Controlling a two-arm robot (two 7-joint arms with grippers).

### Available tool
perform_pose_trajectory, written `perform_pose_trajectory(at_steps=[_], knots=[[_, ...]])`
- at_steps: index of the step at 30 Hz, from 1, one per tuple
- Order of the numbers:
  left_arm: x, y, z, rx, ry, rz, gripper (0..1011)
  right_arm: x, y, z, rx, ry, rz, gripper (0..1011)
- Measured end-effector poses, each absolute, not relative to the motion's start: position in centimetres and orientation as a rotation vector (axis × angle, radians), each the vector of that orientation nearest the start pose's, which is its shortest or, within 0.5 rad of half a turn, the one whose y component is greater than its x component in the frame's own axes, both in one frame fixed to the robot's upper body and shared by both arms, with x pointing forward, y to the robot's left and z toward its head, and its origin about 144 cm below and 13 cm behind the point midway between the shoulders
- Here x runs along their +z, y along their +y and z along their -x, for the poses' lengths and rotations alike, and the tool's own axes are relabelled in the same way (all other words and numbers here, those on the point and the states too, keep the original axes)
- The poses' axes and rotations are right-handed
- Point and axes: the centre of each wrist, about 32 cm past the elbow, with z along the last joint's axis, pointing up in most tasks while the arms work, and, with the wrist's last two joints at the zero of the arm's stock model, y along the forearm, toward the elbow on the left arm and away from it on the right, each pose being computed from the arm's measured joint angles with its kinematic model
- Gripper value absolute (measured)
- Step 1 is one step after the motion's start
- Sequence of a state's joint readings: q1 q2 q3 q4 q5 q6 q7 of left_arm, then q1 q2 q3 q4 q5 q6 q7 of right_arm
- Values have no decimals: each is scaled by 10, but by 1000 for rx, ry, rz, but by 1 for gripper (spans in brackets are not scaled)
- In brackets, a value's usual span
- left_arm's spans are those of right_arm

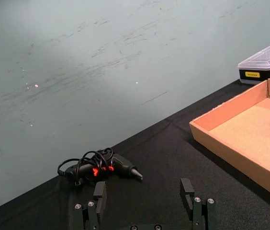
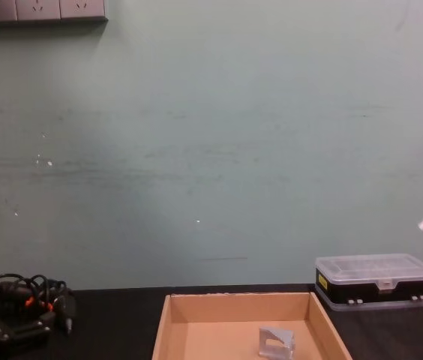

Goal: Use one hand to pick up the angle iron from the table and place it into the box.

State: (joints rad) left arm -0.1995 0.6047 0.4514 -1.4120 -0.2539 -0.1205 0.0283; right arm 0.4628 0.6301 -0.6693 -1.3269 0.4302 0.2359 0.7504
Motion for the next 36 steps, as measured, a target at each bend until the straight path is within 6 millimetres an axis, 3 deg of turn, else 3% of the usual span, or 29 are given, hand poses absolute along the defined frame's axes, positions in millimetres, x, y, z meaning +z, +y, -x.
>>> perform_pose_trajectory(at_steps=[6, 15, 22, 36], knots=[[1140, 310, -489, 1248, -285, -304, 1011, 1183, -290, -534, -462, 76, 483, 79], [1140, 310, -489, 1248, -285, -304, 1011, 1213, -285, -535, -470, 8, 447, 79], [1140, 310, -489, 1248, -285, -304, 1011, 1229, -272, -564, -481, -28, 460, 79], [1140, 310, -489, 1248, -285, -305, 1011, 1239, -237, -619, -512, -29, 511, 79]])
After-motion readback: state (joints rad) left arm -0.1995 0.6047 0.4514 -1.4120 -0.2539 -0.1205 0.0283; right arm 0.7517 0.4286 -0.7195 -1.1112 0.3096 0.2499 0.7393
